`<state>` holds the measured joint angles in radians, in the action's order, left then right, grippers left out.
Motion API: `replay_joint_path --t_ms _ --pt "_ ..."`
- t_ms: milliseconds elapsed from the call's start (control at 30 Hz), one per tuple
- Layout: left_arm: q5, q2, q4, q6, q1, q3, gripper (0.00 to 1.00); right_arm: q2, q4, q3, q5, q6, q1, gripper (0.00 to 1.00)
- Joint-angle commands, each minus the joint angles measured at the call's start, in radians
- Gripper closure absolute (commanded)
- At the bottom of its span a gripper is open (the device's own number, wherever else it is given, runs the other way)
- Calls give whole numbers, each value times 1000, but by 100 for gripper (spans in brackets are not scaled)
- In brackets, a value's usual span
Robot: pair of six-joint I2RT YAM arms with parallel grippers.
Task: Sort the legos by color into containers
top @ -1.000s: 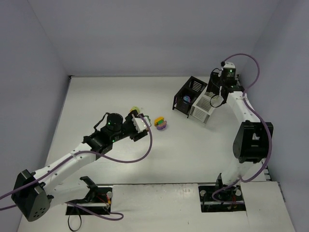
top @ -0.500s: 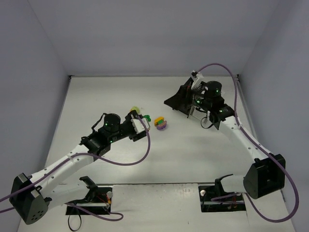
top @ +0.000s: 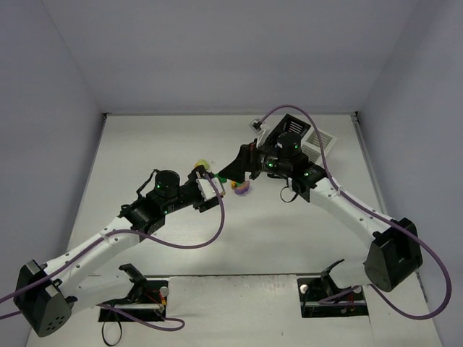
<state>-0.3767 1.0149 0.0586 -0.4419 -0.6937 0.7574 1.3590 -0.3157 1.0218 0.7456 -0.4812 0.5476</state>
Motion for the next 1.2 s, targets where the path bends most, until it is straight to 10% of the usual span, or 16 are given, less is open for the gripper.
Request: replay_joint_path --t_ms 0,667,900,1167 --pt "-30 -33 70 -11 0 30 79 17 -97 14 -28 -10 23 21" --pt "-30 -38 69 -17 0 29 79 74 -95 12 -42 -7 72 50" --pt "-22 -39 66 -20 0 29 79 83 -74 20 -29 3 74 97" --pt "-19 -16 32 -4 0 49 79 25 24 63 -62 62 -38 100"
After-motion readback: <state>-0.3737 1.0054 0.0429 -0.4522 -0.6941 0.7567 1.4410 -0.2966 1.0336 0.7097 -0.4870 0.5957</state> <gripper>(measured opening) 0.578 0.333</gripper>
